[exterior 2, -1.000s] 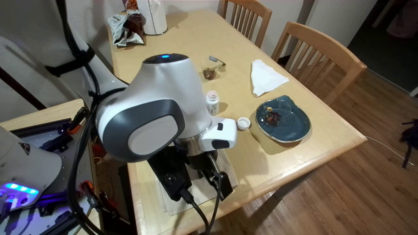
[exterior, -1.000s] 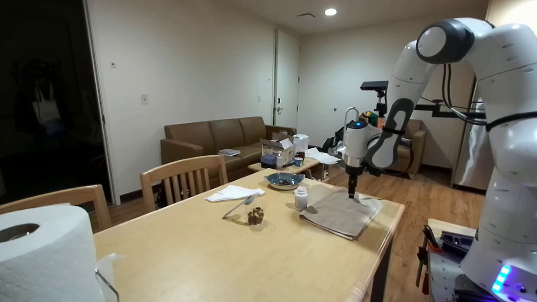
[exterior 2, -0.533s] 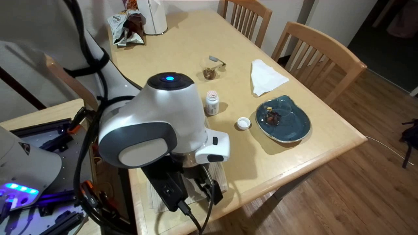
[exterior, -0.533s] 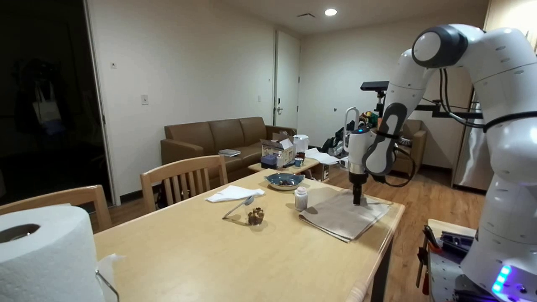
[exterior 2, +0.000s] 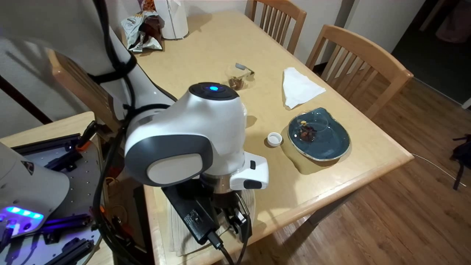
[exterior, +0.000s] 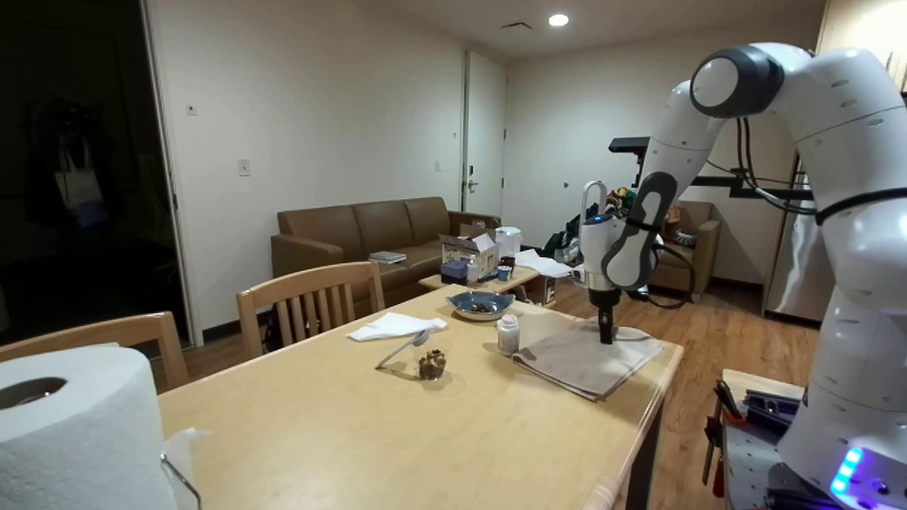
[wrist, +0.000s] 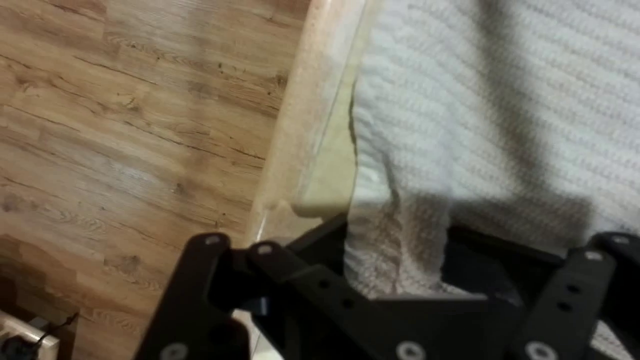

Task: Fold the towel in half once

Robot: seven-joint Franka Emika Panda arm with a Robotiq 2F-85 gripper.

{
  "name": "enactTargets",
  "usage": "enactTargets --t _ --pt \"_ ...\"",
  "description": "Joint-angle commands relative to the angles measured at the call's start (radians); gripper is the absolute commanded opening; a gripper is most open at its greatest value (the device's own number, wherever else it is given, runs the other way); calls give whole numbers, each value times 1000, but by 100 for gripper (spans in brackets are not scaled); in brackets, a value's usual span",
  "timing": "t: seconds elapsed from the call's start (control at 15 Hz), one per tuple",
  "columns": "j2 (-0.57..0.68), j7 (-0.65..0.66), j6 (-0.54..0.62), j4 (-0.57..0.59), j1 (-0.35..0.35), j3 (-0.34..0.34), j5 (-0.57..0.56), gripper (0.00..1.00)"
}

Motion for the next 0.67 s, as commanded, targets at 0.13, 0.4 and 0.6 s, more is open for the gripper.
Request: enactTargets --t 0.13,0.4,0.6 --pt "10 39 88 -29 99 -90 -115 7" --pt "-9 138 192 -70 215 -177 -318 1" --pt "2 219 233 -78 307 -245 -432 6"
